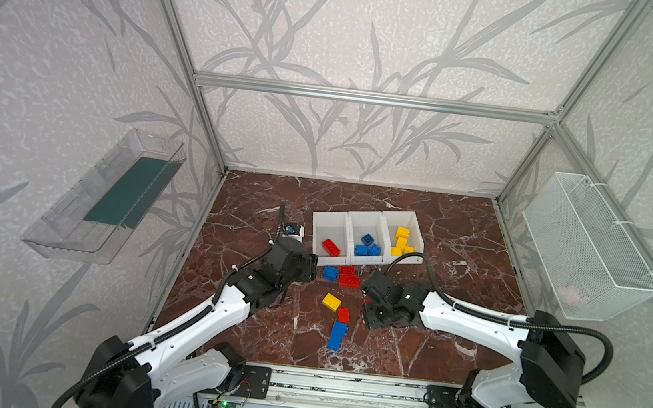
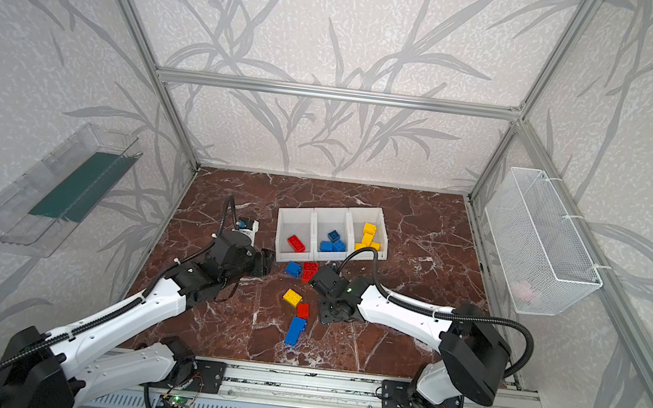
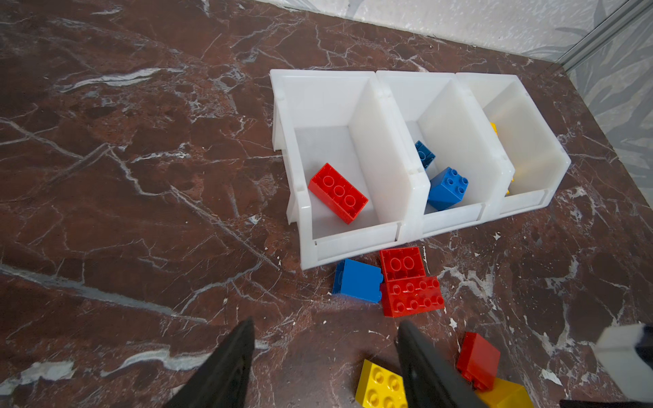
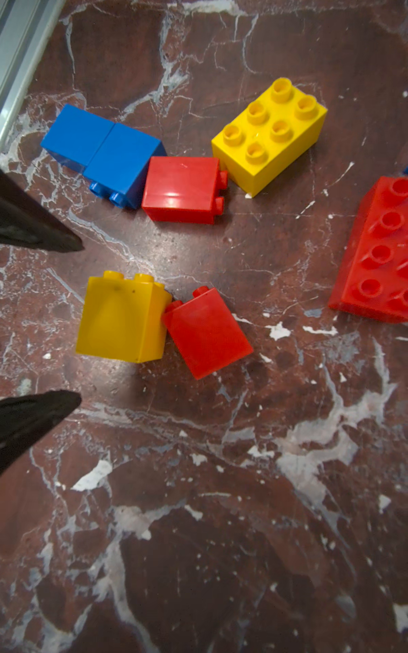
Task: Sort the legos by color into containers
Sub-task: 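Grasp a yellow brick with the right gripper while the left withdraws, then carry the yellow brick over the compartment nearest the right arm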
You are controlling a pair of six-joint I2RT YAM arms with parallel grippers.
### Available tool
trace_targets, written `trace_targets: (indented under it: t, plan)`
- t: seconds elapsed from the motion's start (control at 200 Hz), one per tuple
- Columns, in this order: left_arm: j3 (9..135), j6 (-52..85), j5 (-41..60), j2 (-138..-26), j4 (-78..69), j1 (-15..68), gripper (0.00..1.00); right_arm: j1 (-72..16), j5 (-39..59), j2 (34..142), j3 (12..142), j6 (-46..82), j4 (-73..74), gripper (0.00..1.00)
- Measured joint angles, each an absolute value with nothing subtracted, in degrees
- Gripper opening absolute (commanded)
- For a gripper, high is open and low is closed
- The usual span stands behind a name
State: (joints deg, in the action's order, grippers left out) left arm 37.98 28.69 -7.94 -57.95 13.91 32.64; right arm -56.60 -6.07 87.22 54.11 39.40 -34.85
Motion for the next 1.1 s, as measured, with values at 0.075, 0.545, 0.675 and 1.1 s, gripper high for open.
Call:
trace_targets:
  t: [0.075,0.545,0.675,1.1]
  plan:
    - [37.3,29.3,-8.2,-56.1,14.6,32.6,0.67,-56.6,-6.2,88.5,54.5,39.4,-34.9,0.63]
    - [35.4,31.2,-8.7,-54.4,15.9,32.6,0.67,-57.1,-6.4,95.0,56.5,39.9,-33.9,0.39]
    - [35.4,31.6,-8.8,-54.3,15.9,32.6,0.67,-57.1,-6.6,94.9,56.9,40.0,-34.5,0.36]
    - [32.7,32.9,-9.1,-51.7,16.3,32.6,0.67,-36.9,-7.2,83.0,69.6,26.0,-36.4,0.36]
